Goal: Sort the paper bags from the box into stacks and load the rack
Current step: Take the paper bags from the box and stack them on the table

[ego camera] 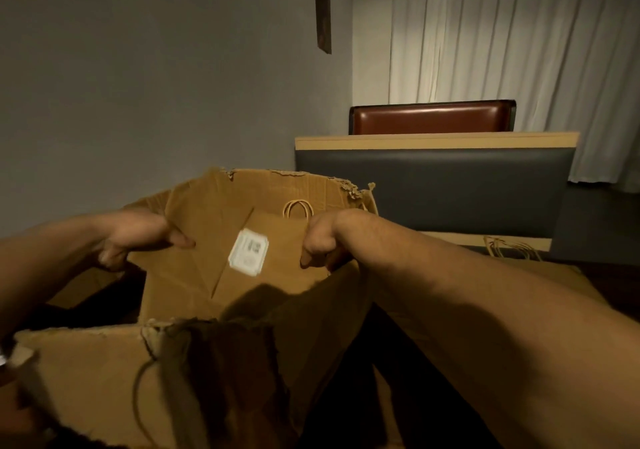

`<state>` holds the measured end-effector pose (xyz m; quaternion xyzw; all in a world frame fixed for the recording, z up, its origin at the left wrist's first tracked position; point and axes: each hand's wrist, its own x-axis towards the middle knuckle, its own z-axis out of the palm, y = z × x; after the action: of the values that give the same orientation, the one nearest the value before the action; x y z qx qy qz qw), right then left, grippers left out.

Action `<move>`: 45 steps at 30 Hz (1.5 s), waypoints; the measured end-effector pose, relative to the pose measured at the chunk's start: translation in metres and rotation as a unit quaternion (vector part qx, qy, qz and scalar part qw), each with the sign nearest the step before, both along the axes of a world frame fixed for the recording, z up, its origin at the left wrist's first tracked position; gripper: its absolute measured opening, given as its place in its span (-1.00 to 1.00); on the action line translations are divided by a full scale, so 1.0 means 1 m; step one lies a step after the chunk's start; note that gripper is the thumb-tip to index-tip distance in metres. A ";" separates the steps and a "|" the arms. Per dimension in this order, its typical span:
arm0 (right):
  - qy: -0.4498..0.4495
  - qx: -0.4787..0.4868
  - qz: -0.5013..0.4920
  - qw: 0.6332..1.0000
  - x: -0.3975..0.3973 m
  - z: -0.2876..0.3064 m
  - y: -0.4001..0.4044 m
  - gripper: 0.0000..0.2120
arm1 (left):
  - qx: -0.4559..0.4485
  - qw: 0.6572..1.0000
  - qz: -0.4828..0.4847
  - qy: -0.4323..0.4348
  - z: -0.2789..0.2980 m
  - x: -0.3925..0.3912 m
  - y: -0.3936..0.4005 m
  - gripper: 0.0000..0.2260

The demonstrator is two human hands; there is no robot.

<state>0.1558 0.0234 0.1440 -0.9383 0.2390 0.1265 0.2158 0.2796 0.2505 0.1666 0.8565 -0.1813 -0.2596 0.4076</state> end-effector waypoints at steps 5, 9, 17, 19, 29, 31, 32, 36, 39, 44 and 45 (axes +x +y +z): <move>-0.261 -0.030 -0.046 0.964 0.001 0.007 0.001 -0.80 | -0.172 0.981 0.053 -0.079 0.041 0.015 0.026 -0.56; -0.458 0.112 -0.089 0.877 -0.018 0.036 0.019 -0.46 | -0.356 0.922 0.106 -0.108 0.080 -0.031 0.033 -0.64; -0.617 0.287 -0.276 0.679 -0.141 0.087 -0.017 -0.03 | -0.600 0.794 0.082 -0.043 0.098 -0.157 -0.050 -0.69; -0.619 0.454 -0.229 0.598 -0.173 0.077 -0.019 -0.16 | -0.649 0.758 0.065 0.034 0.082 -0.189 -0.084 -0.69; -0.536 0.466 -0.245 0.659 -0.331 -0.042 -0.111 -0.71 | -0.550 0.715 -0.132 0.410 -0.089 -0.282 -0.137 -0.43; -0.501 0.493 -0.276 0.656 -0.348 -0.080 -0.123 -0.72 | -0.487 0.760 -0.141 0.407 -0.112 -0.281 -0.131 -0.45; -0.490 0.499 -0.283 0.656 -0.353 -0.098 -0.126 -0.72 | -0.432 0.806 -0.140 0.379 -0.125 -0.284 -0.134 -0.57; -0.432 0.485 -0.312 0.694 -0.354 -0.150 -0.129 -0.74 | -0.301 0.901 -0.098 0.298 -0.173 -0.302 -0.154 -0.90; -0.395 0.376 -0.349 0.762 -0.363 -0.165 -0.148 -0.85 | -0.330 0.880 -0.060 0.337 -0.195 -0.303 -0.164 -0.75; -0.433 0.313 -0.438 0.723 -0.413 -0.167 -0.192 -0.85 | -0.352 0.874 -0.020 0.334 -0.212 -0.291 -0.170 -0.77; -0.420 0.312 -0.438 0.731 -0.421 -0.165 -0.195 -0.86 | -0.357 0.877 -0.017 0.321 -0.214 -0.290 -0.171 -0.79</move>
<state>-0.2656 -0.1713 -0.0205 -0.5672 0.4551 -0.3214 0.6065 -0.0100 0.0792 -0.0475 0.5195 -0.1349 -0.4450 0.7169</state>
